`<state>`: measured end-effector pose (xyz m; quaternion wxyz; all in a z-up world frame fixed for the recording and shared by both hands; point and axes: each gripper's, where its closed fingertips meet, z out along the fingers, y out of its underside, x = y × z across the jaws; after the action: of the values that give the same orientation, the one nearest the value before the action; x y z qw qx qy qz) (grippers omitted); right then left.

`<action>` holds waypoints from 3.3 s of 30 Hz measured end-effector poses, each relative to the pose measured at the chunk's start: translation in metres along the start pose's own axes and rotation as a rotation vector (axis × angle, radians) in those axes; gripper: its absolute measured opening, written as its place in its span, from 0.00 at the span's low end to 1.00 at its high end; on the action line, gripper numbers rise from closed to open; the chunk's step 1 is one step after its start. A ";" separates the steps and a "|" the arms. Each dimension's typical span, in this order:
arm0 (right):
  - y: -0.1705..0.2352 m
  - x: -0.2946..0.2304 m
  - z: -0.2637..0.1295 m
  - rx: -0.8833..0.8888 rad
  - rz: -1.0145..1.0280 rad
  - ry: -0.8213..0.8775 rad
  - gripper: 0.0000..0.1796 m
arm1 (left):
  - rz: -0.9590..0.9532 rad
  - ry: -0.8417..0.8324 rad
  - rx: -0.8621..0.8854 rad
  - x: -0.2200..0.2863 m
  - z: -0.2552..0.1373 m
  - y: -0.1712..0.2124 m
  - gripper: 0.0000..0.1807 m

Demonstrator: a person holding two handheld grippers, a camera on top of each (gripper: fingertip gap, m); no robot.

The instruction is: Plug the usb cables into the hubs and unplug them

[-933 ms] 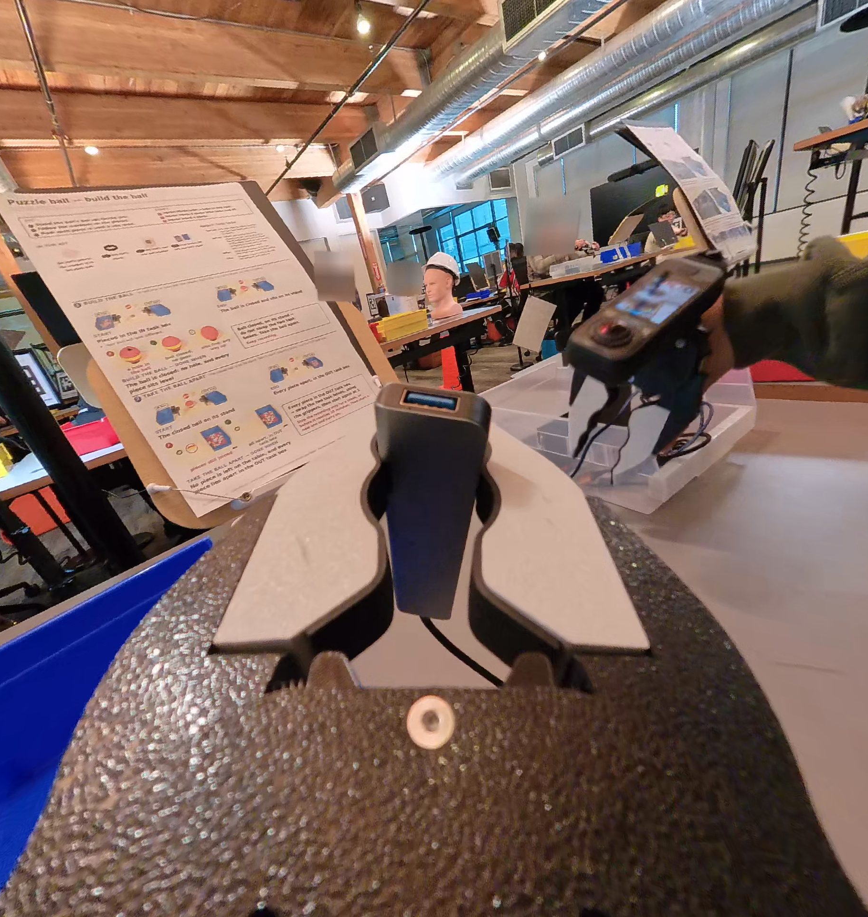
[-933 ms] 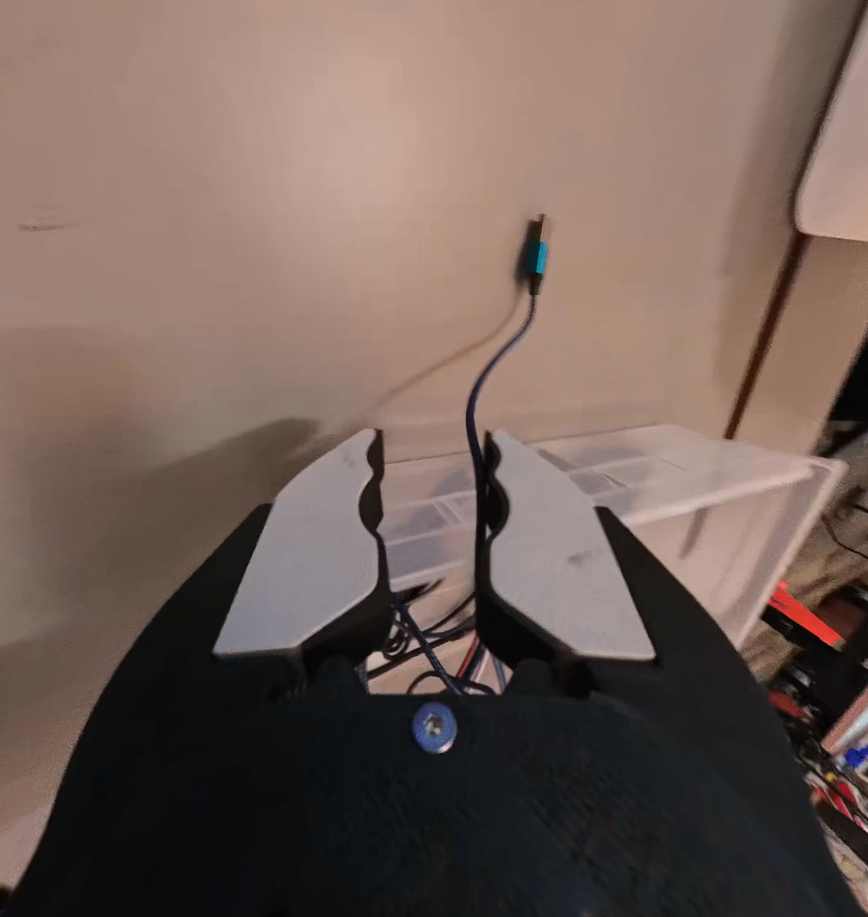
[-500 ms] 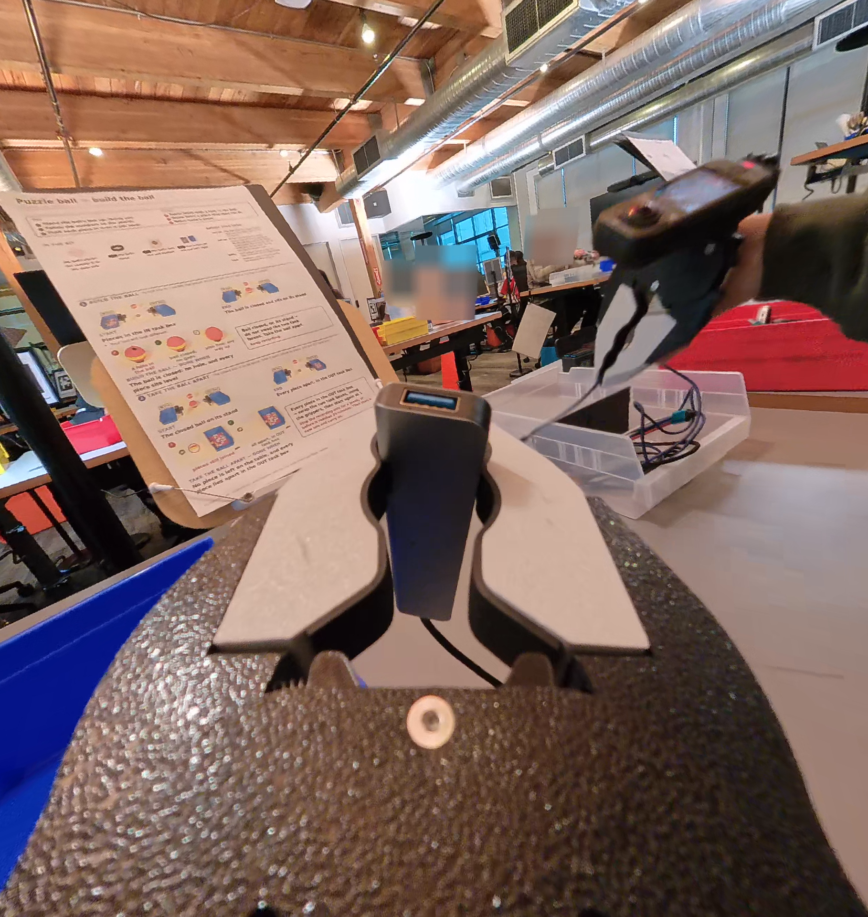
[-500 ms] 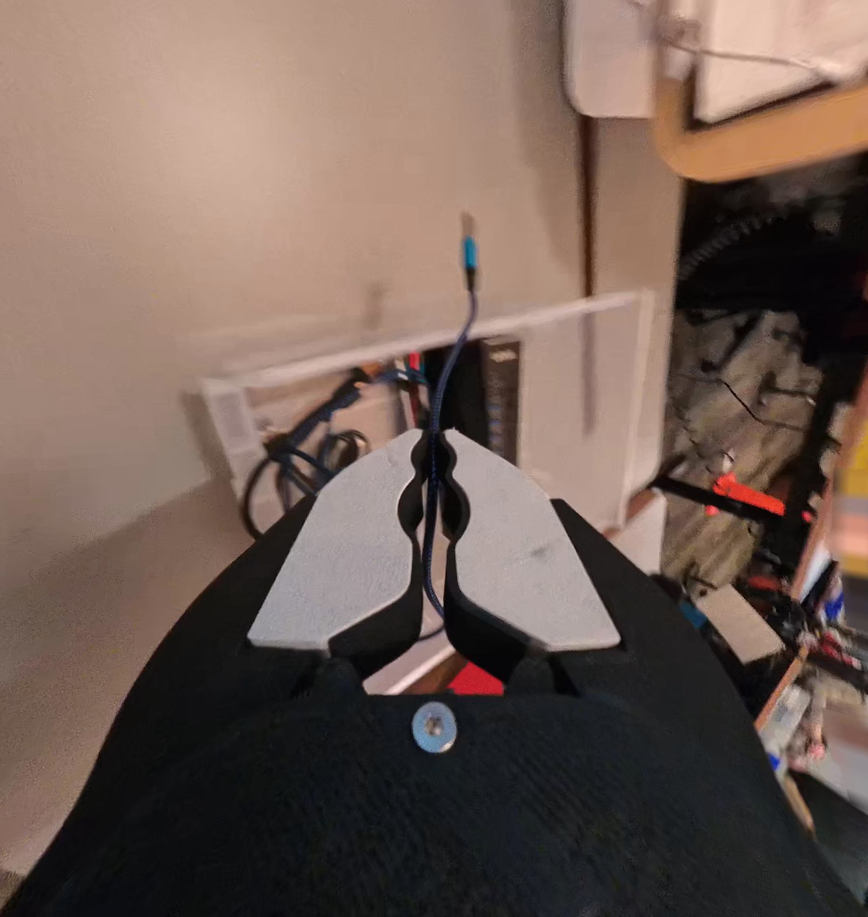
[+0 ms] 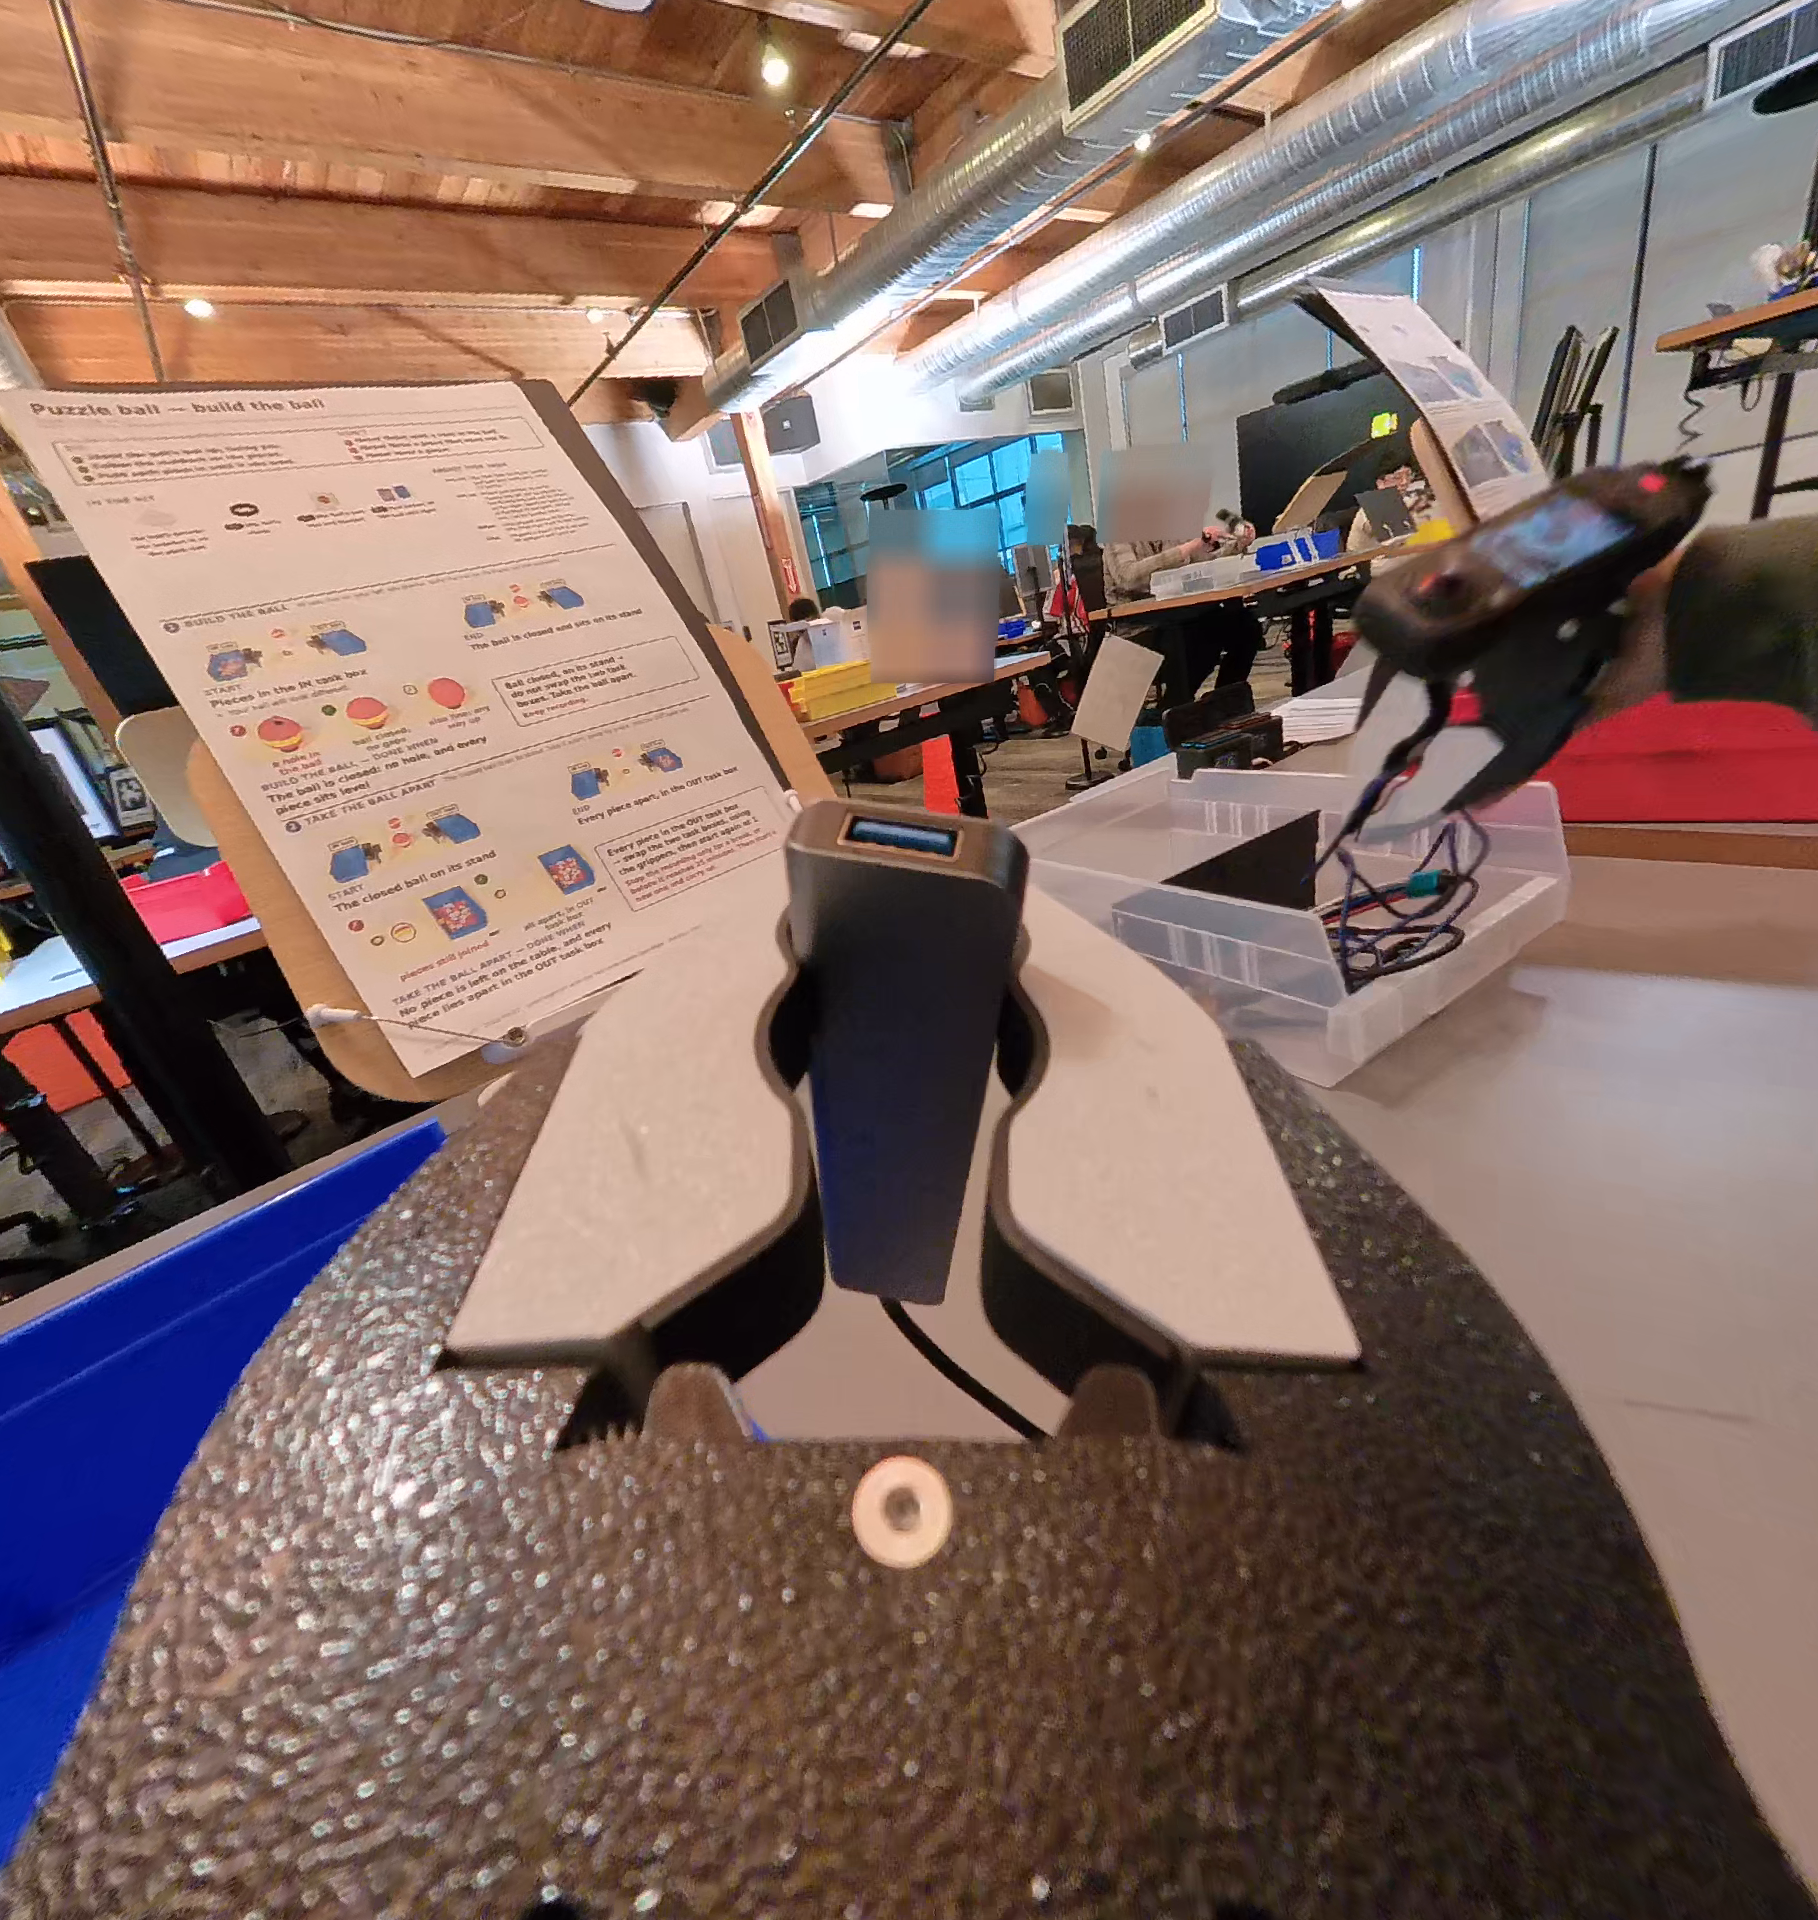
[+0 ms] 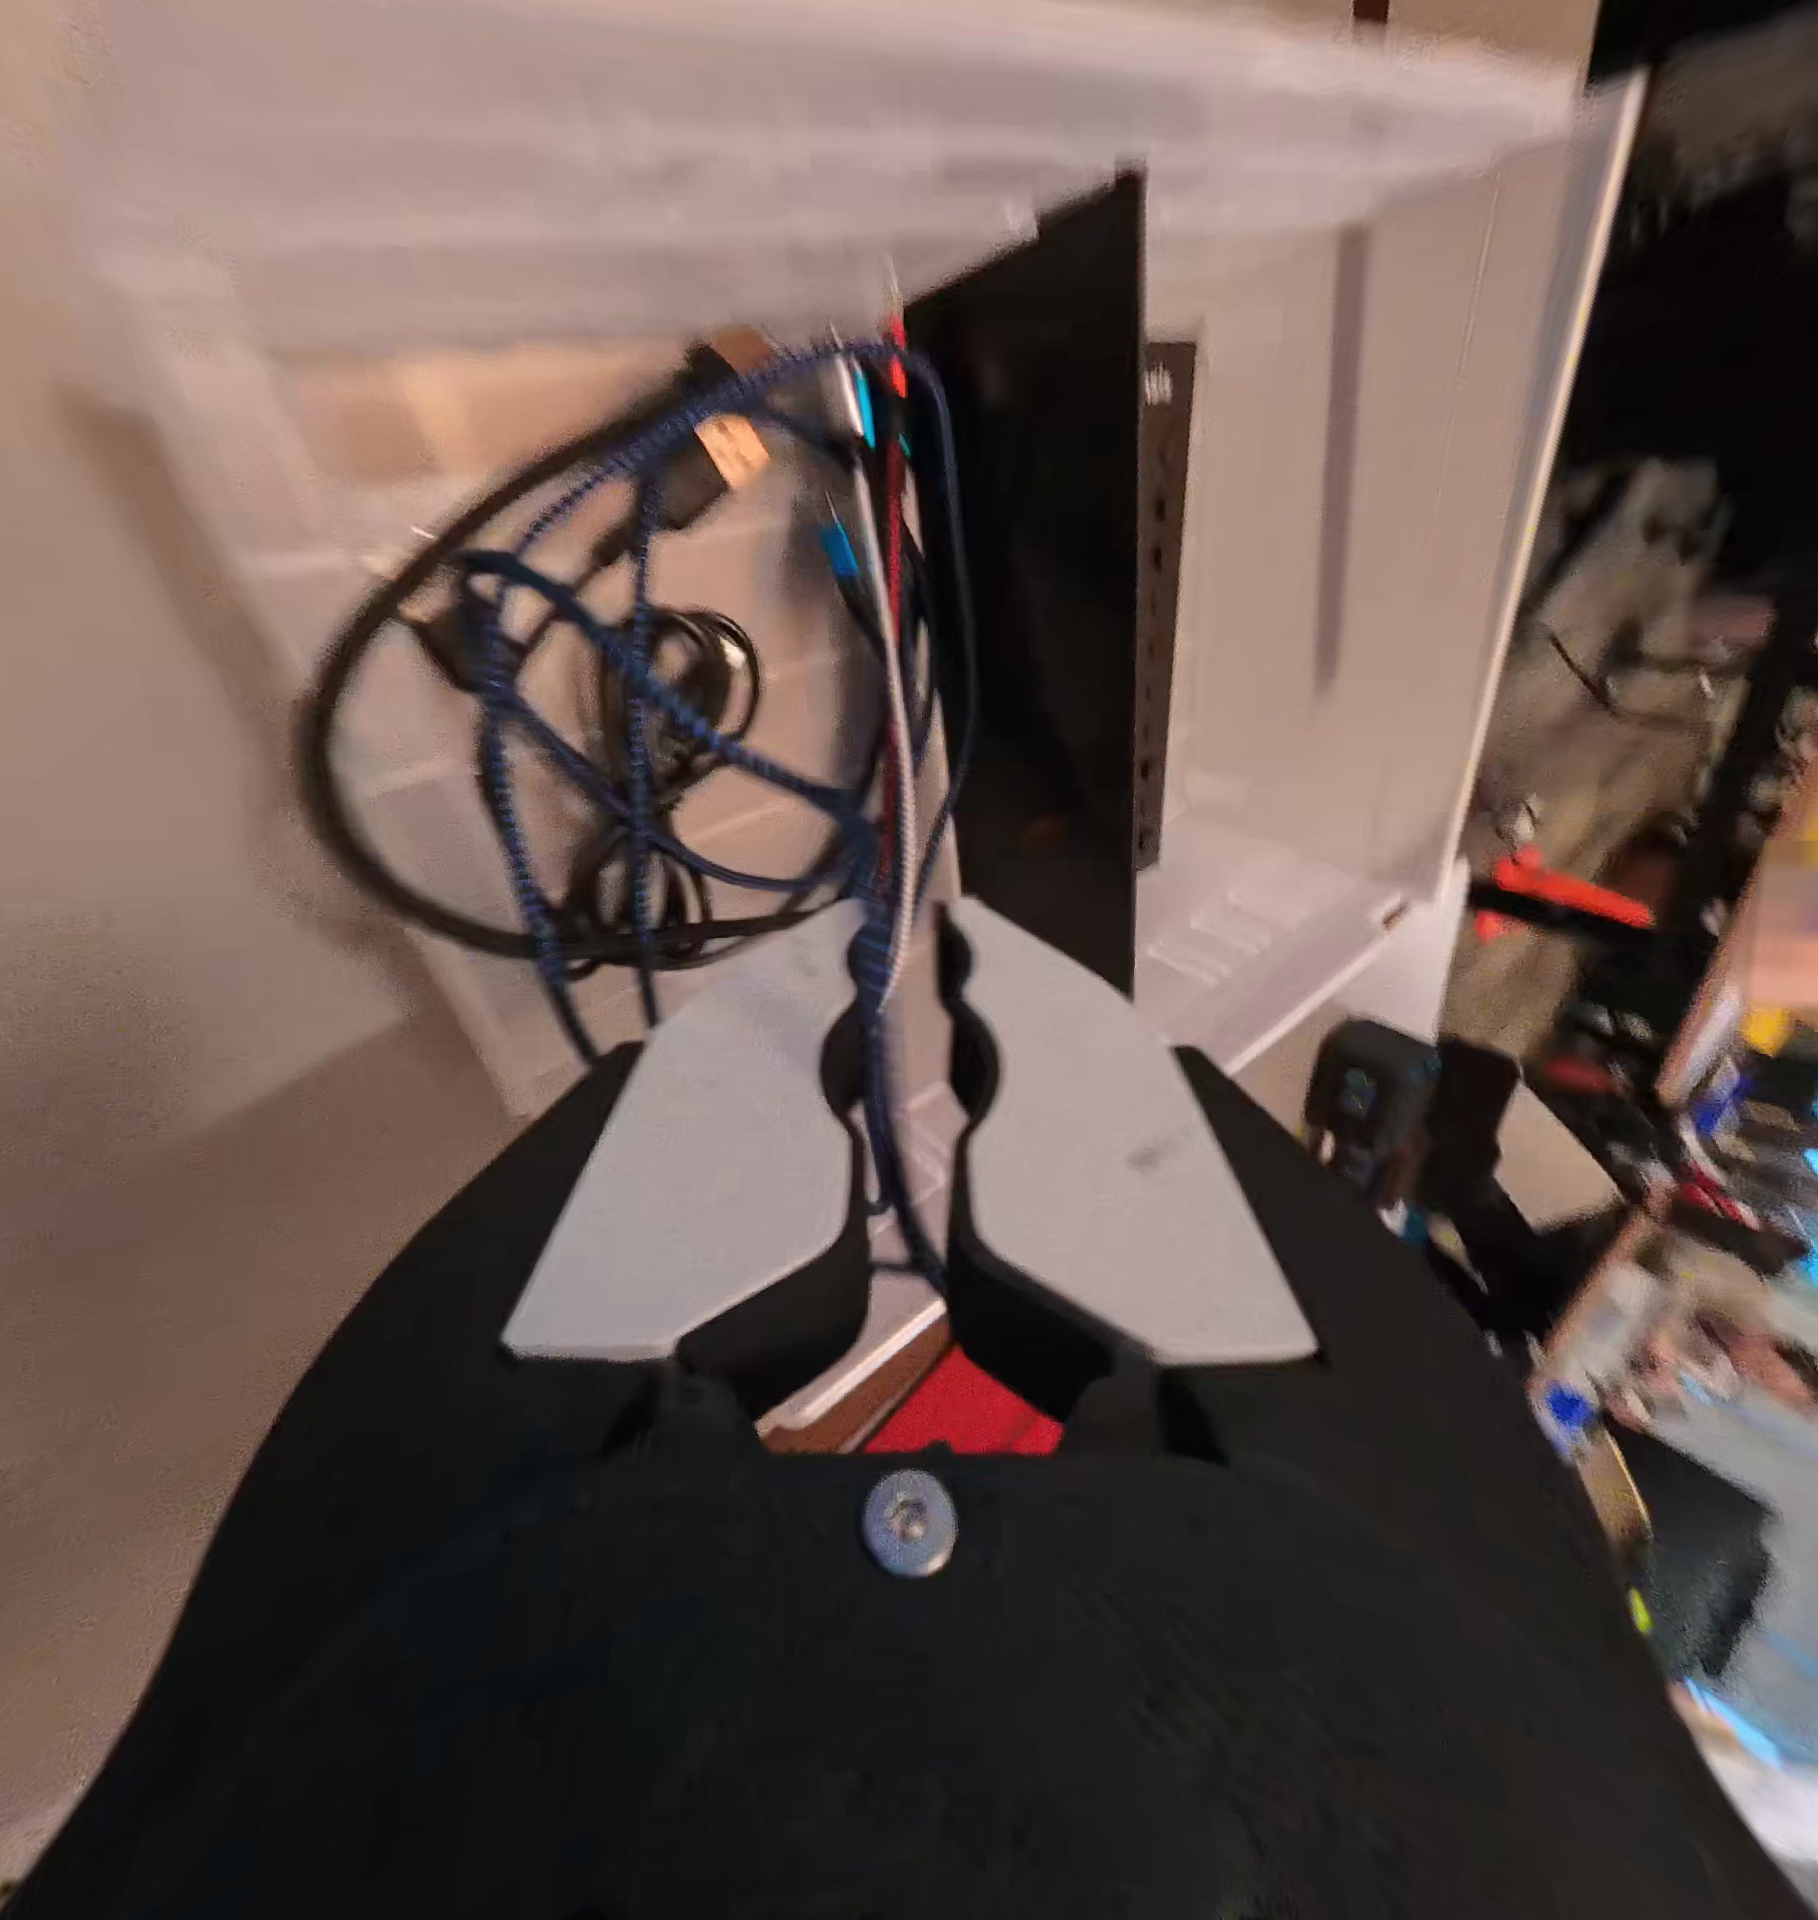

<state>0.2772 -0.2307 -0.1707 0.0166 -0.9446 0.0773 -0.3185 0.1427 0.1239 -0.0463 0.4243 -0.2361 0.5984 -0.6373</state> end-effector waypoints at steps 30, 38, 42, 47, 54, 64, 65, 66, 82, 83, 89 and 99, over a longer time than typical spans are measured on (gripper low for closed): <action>-0.299 -0.152 -0.155 1.217 -0.031 -0.426 0.16 | -0.207 0.481 0.156 0.073 -0.006 -0.031 0.18; -0.195 0.027 -0.125 0.849 0.164 0.174 0.16 | -0.019 0.272 0.072 0.052 0.002 -0.015 0.34; -0.108 0.150 -0.117 0.527 0.138 0.589 0.16 | 0.012 0.241 0.017 0.046 0.006 0.001 0.31; -0.056 0.220 -0.093 0.408 0.213 0.754 0.16 | -0.016 0.238 0.005 0.042 0.009 0.010 0.29; -0.028 0.195 0.007 0.231 0.137 0.634 0.16 | -0.027 0.225 -0.007 0.036 0.009 0.020 0.26; 0.004 0.119 0.076 0.095 0.175 0.119 0.41 | -0.045 0.233 -0.043 0.037 0.014 0.034 0.26; 0.005 0.121 0.069 0.128 0.221 0.123 0.41 | -0.044 0.234 -0.052 0.038 0.014 0.036 0.26; 0.003 0.124 0.060 0.177 0.285 0.133 0.44 | -0.044 0.232 -0.061 0.038 0.015 0.039 0.26; 0.084 0.042 -0.089 0.660 1.164 0.346 0.45 | -0.240 0.192 -0.365 0.098 0.056 0.093 0.35; 0.094 0.042 -0.092 0.648 1.188 0.352 0.47 | -0.258 0.173 -0.366 0.104 0.062 0.093 0.35; 0.121 0.043 -0.108 0.693 1.230 0.422 0.49 | -0.294 0.105 -0.436 0.136 0.121 0.077 0.42; 0.125 0.041 -0.120 0.739 1.222 0.440 0.48 | -0.065 -0.001 -0.770 0.169 0.227 0.137 0.39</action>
<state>0.2202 -0.3589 -0.0604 0.4912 -0.5807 0.4781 -0.4393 0.2719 -0.1324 -0.1743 0.2842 -0.3974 0.7860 -0.3789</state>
